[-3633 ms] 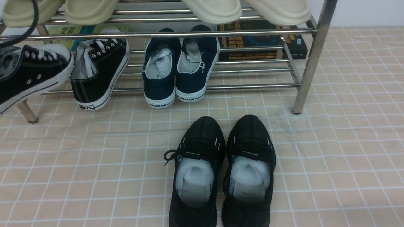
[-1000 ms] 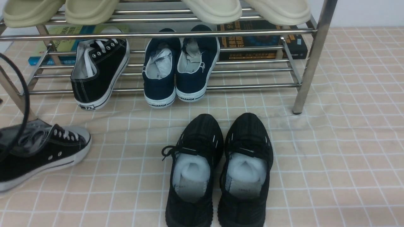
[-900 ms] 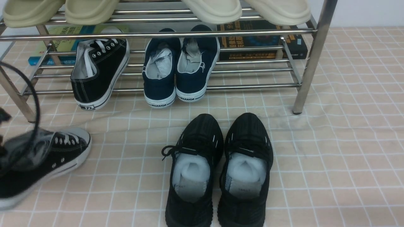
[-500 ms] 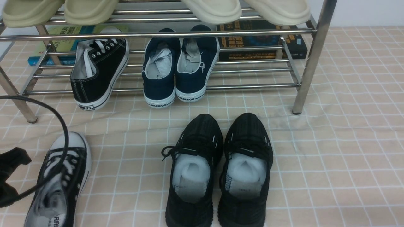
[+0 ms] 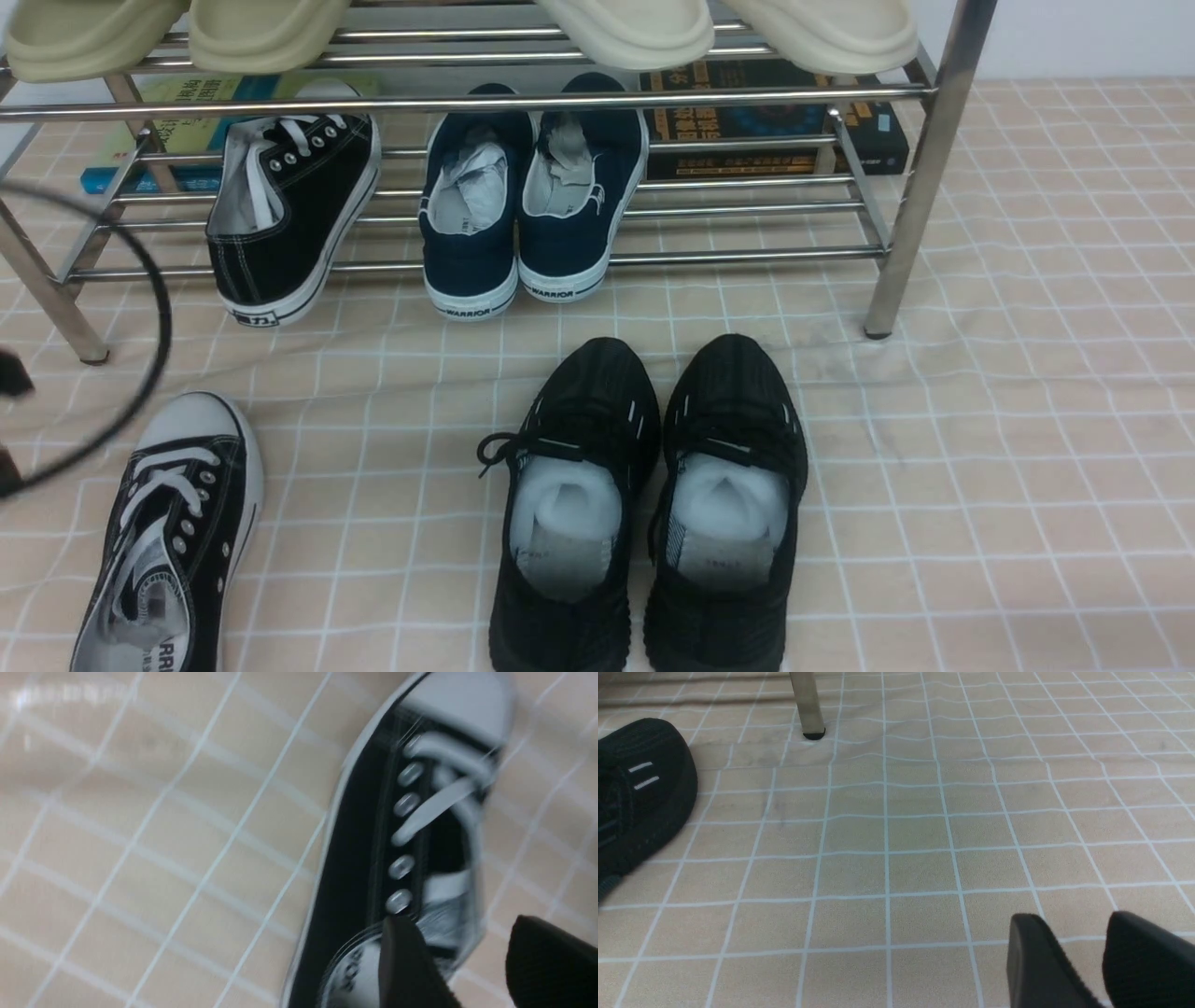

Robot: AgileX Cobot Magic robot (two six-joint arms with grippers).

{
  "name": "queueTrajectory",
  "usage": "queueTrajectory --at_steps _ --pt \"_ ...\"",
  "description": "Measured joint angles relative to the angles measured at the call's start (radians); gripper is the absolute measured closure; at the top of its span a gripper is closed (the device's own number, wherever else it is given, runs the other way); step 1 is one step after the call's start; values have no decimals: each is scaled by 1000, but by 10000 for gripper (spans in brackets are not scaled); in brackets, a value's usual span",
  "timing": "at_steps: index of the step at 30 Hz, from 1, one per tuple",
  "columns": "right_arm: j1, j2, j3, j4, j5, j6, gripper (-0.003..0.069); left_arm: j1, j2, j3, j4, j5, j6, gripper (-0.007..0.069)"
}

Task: Take the shoes off the shelf from the light coffee tablecloth by hand.
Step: 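Grasp the leftmost shoe on the bottom shelf of the shoe rack with the left gripper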

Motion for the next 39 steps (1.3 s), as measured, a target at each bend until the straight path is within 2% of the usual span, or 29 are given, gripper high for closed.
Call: queueTrajectory --at_steps 4,10,19,25,39 --pt "0 0 0 0 0 0 420 0 52 -149 -102 4 94 275" --pt "0 0 0 0 0 0 420 -48 172 -241 -220 -25 185 231" --pt "0 0 0 0 0 0 420 -110 506 -483 -235 -108 209 122" --pt "0 0 0 0 0 0 420 -111 677 -598 -193 -132 217 116" --pt "0 0 0 0 0 0 420 -111 829 -609 -243 -217 220 120"
